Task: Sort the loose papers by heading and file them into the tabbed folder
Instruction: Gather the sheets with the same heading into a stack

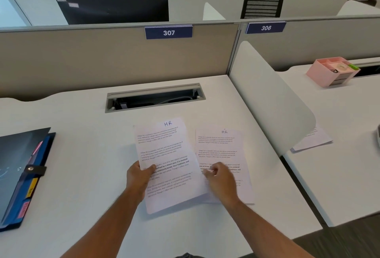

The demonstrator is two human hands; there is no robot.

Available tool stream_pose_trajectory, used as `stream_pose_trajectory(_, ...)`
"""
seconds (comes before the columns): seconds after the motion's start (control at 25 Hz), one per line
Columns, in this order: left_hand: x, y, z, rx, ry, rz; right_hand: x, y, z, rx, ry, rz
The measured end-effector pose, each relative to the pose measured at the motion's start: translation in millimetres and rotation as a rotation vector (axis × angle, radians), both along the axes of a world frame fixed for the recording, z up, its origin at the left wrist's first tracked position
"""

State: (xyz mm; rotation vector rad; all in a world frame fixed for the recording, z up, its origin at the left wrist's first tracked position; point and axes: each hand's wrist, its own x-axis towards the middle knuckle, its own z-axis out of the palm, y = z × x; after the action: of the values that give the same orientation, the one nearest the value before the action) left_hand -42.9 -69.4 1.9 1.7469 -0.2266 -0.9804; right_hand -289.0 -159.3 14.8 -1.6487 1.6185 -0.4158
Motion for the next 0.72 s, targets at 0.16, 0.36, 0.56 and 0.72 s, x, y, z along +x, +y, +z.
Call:
stream_pose_trajectory(0.16,12,10,-8,0.036,-0.032,0.023,-40,-13,-2,-0.020,0.311,-0.274)
stream_pose_trajectory(0.36,18,23,-18,0.068,-0.034,0.063,-66,-5,-7,0.141,0.583,-0.231)
stream_pose_trajectory(0.56,24,30,-23,0.098,-0.030,0.008,-68,-8,-12,0.174,0.499,-0.297)
stream_pose_trajectory(0.72,28,32,-23,0.108,-0.028,-0.036,-69,-5,-16,0.043,0.383,-0.349)
